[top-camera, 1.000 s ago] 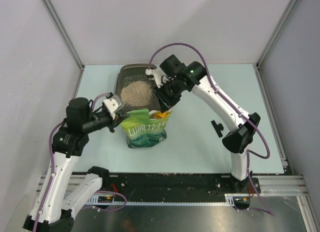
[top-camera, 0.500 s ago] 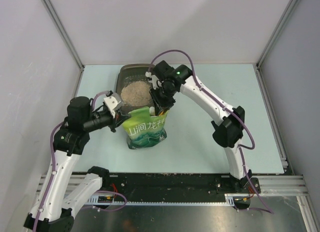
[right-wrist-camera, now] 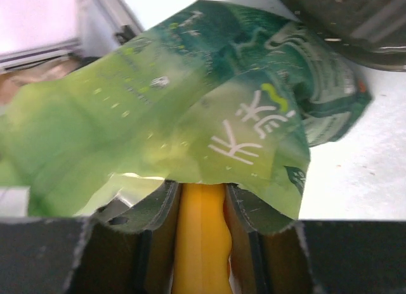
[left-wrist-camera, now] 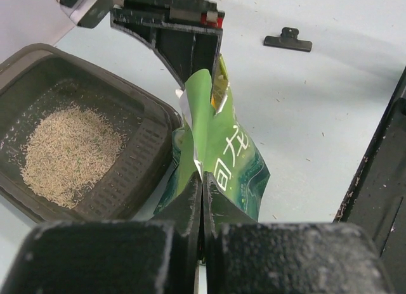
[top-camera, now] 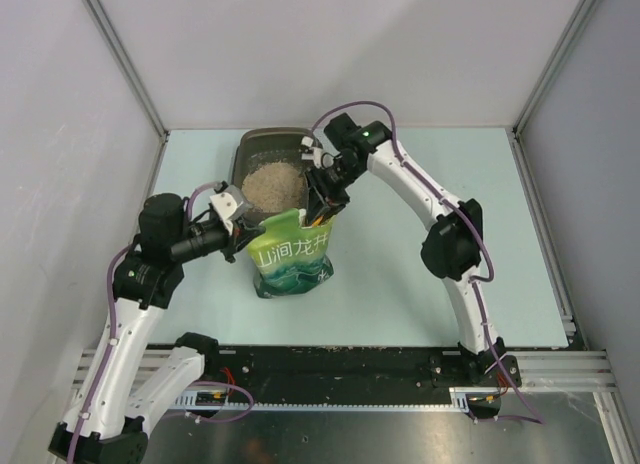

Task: Fill the litter box with clean litter

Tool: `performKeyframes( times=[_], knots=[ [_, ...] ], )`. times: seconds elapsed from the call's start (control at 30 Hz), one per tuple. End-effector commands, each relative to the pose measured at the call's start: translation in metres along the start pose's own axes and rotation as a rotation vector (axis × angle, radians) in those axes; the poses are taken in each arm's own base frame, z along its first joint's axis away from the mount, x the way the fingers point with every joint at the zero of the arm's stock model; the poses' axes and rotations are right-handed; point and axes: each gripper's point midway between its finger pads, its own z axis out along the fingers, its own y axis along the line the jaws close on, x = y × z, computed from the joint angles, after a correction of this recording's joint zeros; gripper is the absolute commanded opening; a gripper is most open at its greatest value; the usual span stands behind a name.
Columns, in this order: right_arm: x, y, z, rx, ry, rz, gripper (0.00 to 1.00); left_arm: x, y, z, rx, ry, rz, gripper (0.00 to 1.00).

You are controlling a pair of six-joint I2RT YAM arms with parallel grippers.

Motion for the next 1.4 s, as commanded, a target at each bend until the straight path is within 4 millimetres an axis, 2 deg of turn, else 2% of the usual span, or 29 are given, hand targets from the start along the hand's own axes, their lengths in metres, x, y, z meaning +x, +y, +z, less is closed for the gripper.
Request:
performKeyframes(
  times=[0.0,0.1,0.17,0.4,0.43,0.47,0.7,0.9,0.97,1.0,1.07,1.13,1.37],
  knots=[
    [-0.006,0.048,-0.036,-0.357,-0.016,-0.019,0.00,-0.015,0.003,-0.002,-0.010,-0.052,0.040,0.00],
    [-0.012,0.043,-0.058,-0.403,-0.046,0.026,0.00,-0.020,0.004,-0.005,-0.026,-0.057,0.055,0.00],
    [-0.018,0.032,-0.071,-0.410,-0.078,0.051,0.00,-0.021,0.005,-0.009,-0.040,-0.058,0.078,0.00],
    [-0.019,0.014,-0.104,-0.457,-0.137,0.100,0.00,-0.010,0.013,-0.016,-0.093,-0.020,0.170,0.00],
    [-0.018,0.017,-0.111,-0.479,-0.146,0.091,0.00,-0.009,0.013,-0.016,-0.097,-0.016,0.183,0.00],
    [-0.018,0.012,-0.119,-0.485,-0.163,0.097,0.00,-0.009,0.015,-0.016,-0.105,-0.014,0.204,0.00],
    [-0.018,-0.008,-0.145,-0.488,-0.233,0.154,0.00,0.002,0.027,-0.007,-0.098,0.037,0.269,0.00],
    [-0.029,-0.014,-0.163,-0.525,-0.293,0.173,0.00,-0.006,0.038,-0.005,-0.127,0.053,0.266,0.00],
    [-0.028,-0.021,-0.160,-0.540,-0.292,0.222,0.00,-0.006,0.044,-0.003,-0.139,0.067,0.268,0.00],
    [-0.031,-0.021,-0.163,-0.551,-0.325,0.168,0.00,-0.009,0.046,-0.003,-0.149,0.068,0.274,0.00],
    [-0.031,-0.026,-0.164,-0.572,-0.333,0.227,0.00,-0.009,0.052,-0.001,-0.158,0.085,0.277,0.00],
    [-0.027,-0.033,-0.155,-0.606,-0.336,0.223,0.00,-0.018,0.055,-0.002,-0.165,0.078,0.283,0.00],
    [-0.014,-0.049,-0.130,-0.662,-0.293,0.269,0.00,-0.023,0.060,0.004,-0.147,0.086,0.276,0.00]
  ],
)
